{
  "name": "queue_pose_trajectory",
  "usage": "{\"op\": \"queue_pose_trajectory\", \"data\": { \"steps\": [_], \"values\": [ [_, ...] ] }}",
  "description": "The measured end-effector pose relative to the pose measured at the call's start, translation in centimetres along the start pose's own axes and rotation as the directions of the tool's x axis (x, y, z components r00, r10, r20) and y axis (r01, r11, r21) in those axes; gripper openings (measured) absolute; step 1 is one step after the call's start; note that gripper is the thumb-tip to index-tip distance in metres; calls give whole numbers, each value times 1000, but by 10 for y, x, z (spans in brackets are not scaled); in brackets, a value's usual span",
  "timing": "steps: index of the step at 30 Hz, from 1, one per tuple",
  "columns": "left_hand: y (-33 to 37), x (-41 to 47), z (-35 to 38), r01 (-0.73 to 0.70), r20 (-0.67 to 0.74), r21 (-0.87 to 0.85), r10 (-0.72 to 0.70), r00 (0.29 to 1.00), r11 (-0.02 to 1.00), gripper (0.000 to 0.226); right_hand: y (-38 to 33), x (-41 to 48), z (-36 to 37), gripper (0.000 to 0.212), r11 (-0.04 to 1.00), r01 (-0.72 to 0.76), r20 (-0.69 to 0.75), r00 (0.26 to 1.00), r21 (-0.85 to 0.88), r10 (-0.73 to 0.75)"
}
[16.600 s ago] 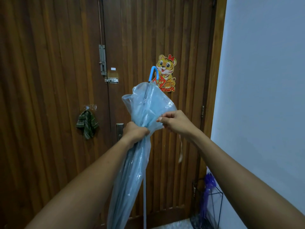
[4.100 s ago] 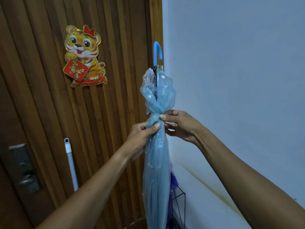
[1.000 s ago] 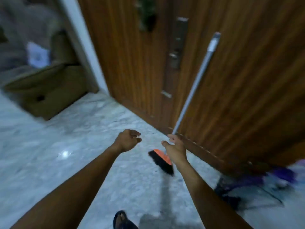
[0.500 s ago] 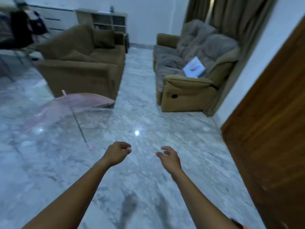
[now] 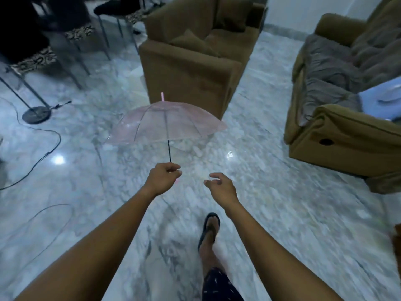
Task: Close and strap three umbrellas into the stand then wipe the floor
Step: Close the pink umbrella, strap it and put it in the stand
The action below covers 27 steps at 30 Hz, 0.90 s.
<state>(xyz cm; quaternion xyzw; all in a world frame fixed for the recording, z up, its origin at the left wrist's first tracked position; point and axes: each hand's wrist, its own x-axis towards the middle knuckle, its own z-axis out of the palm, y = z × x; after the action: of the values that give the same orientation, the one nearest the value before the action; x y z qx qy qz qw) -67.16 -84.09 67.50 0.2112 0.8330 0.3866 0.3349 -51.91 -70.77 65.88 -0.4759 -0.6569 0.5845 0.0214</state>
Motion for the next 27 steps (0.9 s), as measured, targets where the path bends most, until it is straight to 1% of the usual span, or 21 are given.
{"op": "queue_pose_trajectory", "data": {
  "steps": [4,7,9,12,16,18,21,23,25,27],
  "values": [
    [-22,118,2,135,-79,-50,-139,987,990,29,-16,137,27,36,994,-31,134,990,-105,45],
    [-57,208,18,260,-73,-120,-270,960,958,28,-9,235,54,36,972,-72,198,973,-226,118],
    [-96,267,36,301,-56,-152,-312,948,942,30,12,301,78,33,957,-83,237,959,-278,152],
    [-173,346,70,353,-46,-199,-368,929,914,32,63,395,123,28,940,-102,272,942,-326,196],
    [-281,433,109,417,-33,-283,-443,896,864,28,132,505,190,22,939,-120,271,939,-322,213],
    [-326,472,125,409,-52,-309,-445,894,858,27,161,554,221,23,948,-103,287,939,-300,192],
    [-377,528,145,377,-89,-326,-425,901,867,28,187,621,264,26,960,-22,306,946,-278,110],
    [-394,564,153,328,-96,-325,-376,922,887,32,186,660,289,28,972,-2,273,960,-233,67],
    [-399,599,157,271,-86,-334,-315,945,903,40,173,695,310,32,986,37,252,968,-164,6],
    [-395,626,155,215,-64,-393,-260,963,894,49,153,720,324,40,987,93,269,962,-132,-55]
  ]
}}
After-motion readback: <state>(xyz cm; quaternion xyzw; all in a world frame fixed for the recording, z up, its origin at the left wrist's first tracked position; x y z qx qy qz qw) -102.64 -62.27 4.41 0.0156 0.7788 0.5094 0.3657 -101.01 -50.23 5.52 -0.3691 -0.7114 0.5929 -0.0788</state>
